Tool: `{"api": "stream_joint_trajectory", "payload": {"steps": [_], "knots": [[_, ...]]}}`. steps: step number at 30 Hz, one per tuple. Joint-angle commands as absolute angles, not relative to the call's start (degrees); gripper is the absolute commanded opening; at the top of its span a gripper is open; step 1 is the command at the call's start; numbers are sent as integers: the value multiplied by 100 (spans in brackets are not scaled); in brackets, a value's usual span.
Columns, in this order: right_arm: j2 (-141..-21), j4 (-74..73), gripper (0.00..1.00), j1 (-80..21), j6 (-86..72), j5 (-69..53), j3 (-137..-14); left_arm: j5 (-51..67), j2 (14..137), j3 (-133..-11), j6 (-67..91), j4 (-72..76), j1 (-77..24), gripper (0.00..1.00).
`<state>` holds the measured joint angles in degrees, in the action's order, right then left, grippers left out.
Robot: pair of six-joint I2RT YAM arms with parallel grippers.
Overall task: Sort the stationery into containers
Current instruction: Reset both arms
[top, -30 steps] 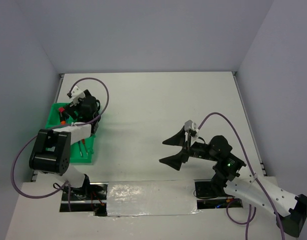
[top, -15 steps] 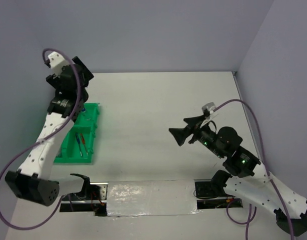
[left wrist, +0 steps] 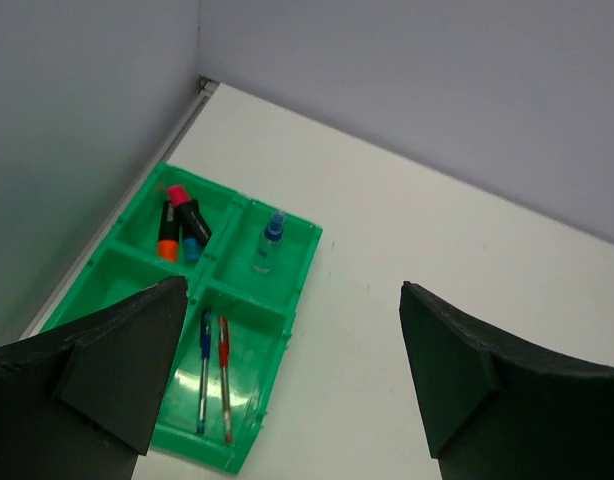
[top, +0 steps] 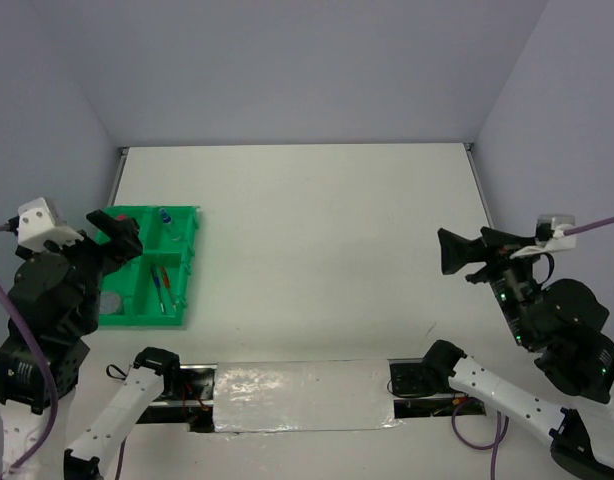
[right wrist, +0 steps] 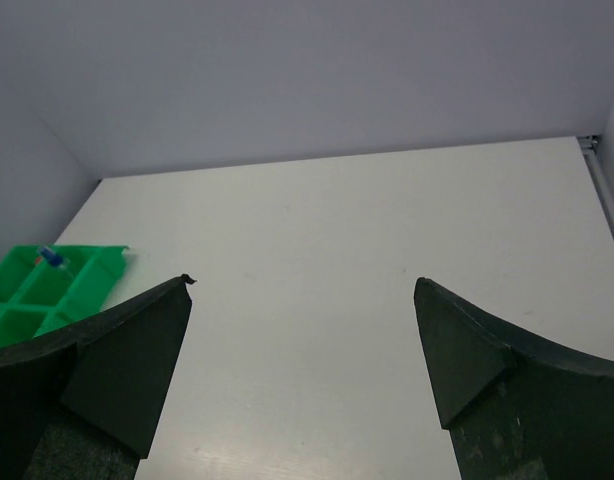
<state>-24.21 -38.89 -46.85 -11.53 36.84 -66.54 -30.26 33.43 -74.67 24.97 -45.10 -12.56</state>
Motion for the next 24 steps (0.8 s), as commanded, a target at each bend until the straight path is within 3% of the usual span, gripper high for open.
{"api": "stream_joint_trajectory", "payload": {"steps": [1, 10, 24], "knots": [[-2129, -4842, 100, -4685, -1239, 3955, -6899, -2638, 3077, -7190, 2118, -5009, -1266, 99], [-1345, -5361, 100, -4685, -1318, 4052, -6671, -2312, 1891, -6619, 2109, -5475, -1266, 99], [-1257, -5599, 100, -4684, -1406, 3955, -6803, -2672, 1609, -6583, 2136, -5256, -1266, 99]]}}
